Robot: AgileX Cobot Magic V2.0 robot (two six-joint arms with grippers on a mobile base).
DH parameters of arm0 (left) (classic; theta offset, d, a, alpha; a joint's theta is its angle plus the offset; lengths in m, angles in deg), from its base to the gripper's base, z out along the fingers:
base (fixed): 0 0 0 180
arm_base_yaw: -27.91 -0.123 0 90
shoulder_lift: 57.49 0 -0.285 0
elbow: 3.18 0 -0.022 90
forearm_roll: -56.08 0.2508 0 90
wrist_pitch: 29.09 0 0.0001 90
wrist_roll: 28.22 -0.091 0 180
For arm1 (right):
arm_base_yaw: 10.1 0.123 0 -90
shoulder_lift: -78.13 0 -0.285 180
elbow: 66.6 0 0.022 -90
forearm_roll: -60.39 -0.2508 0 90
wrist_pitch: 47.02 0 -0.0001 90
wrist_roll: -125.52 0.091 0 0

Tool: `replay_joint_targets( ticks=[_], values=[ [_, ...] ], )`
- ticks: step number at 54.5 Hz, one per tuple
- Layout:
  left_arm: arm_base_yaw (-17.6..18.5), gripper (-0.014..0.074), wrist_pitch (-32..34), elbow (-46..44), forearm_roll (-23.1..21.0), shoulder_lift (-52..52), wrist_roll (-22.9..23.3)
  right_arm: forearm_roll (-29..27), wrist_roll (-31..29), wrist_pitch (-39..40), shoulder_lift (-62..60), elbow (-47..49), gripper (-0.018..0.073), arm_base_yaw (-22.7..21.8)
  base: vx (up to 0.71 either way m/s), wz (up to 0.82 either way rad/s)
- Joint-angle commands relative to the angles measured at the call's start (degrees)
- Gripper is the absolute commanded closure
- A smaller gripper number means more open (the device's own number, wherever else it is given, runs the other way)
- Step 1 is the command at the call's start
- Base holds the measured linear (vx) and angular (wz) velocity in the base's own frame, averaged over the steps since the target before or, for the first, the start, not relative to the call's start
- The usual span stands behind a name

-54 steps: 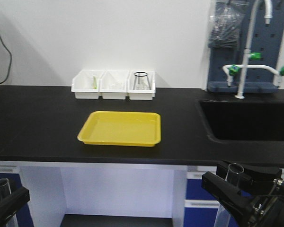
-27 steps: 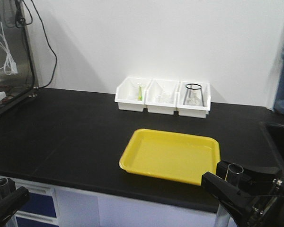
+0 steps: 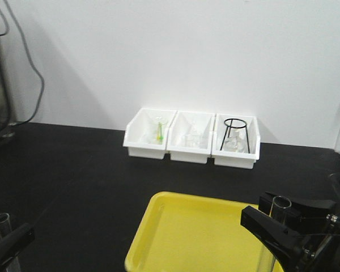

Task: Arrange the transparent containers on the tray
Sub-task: 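Drive the base to the counter with the yellow tray, holding tubes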

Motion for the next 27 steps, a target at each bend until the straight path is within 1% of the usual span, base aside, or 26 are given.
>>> replay_joint_targets(
  ticks=[1,15,27],
  values=[
    [0.3,0.0601,2.7,-1.5,-2.1,0.0,0.4,-1.0,0.0,2.2,-0.4,1.9,0.0571,-0.1,0.44,-0.3],
    [0.3,0.0601,2.7,-1.5,-2.1,0.0,0.4,-1.0,0.0,2.2,-0.4,1.9,0.0571,-0.1,0.39,-0.34],
    [0.3,0.0601,2.5,-1.5,-2.1,0.3,0.4,-1.0,0.0,2.2,-0.4,1.9,0.0571,-0.1,0.24,-0.26]
  ],
)
